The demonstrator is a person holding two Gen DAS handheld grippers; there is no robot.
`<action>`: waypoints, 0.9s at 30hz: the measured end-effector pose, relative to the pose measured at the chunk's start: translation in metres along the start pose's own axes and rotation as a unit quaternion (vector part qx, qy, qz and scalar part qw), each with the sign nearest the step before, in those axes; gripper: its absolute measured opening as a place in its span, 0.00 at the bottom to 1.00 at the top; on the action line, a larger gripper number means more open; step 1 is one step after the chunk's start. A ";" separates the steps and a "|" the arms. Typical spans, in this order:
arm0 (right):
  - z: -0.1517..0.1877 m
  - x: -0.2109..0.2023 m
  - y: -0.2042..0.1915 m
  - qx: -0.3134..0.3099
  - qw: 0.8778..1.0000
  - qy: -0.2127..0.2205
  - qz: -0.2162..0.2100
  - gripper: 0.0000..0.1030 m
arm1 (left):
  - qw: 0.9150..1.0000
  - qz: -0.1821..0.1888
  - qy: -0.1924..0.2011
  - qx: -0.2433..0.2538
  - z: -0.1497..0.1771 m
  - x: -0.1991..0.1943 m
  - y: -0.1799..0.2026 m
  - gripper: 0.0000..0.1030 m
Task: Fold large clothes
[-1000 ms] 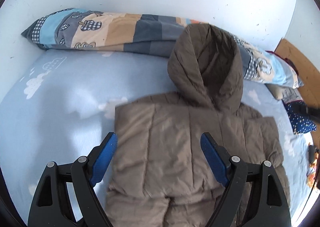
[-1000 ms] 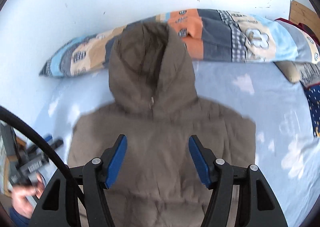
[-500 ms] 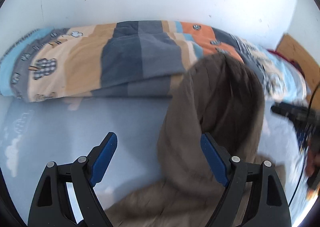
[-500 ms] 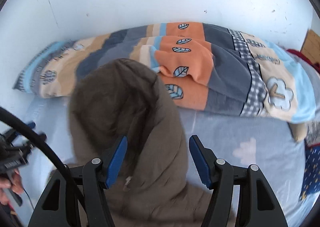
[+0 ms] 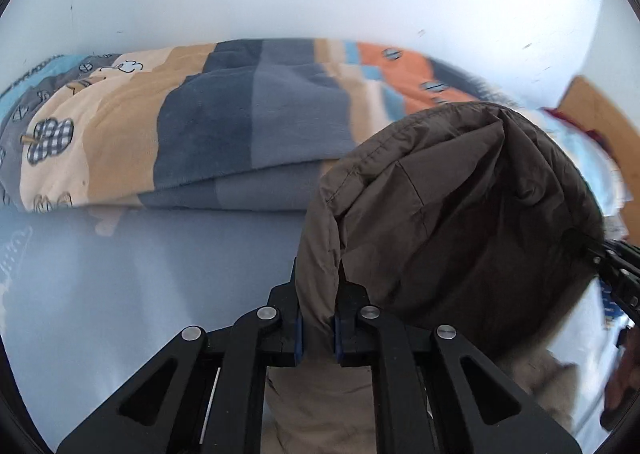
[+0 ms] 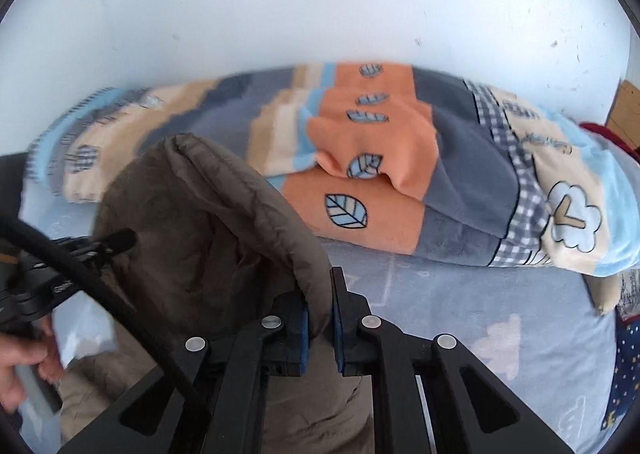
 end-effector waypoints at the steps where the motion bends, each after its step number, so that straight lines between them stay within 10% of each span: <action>1: 0.007 -0.012 -0.002 -0.010 1.000 0.006 -0.001 0.09 | 1.000 0.004 0.008 0.013 0.008 -0.013 0.004 0.10; 13: 0.184 -0.149 -0.034 -0.061 0.995 0.067 -0.046 0.10 | 0.994 0.014 0.048 0.101 0.199 -0.145 0.041 0.19; 17: 0.258 -0.105 -0.034 -0.013 0.999 0.011 -0.031 0.13 | 0.996 -0.020 -0.028 0.087 0.276 -0.094 0.042 0.58; 19: 0.292 -0.063 -0.032 0.010 0.998 -0.061 -0.010 0.22 | 0.989 -0.053 -0.091 0.104 0.314 -0.067 0.043 0.58; 22: 0.318 -0.060 -0.036 0.000 0.995 -0.095 0.021 0.24 | 0.985 -0.106 -0.059 0.126 0.342 -0.091 0.052 0.58; 27: 0.319 -0.156 -0.027 0.067 0.998 -0.018 0.002 0.52 | 0.998 -0.024 -0.018 0.063 0.376 -0.159 0.074 0.68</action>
Point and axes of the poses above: each gripper's, at about its wrist camera, not at the fingertips, and x roughly the way its jaws point, y to its right, z to its underside, the point moved 8 cm from there along x, roughly the way its jaws point, and after that the axes turned 12 degrees about -y, right-handed, at the moved point
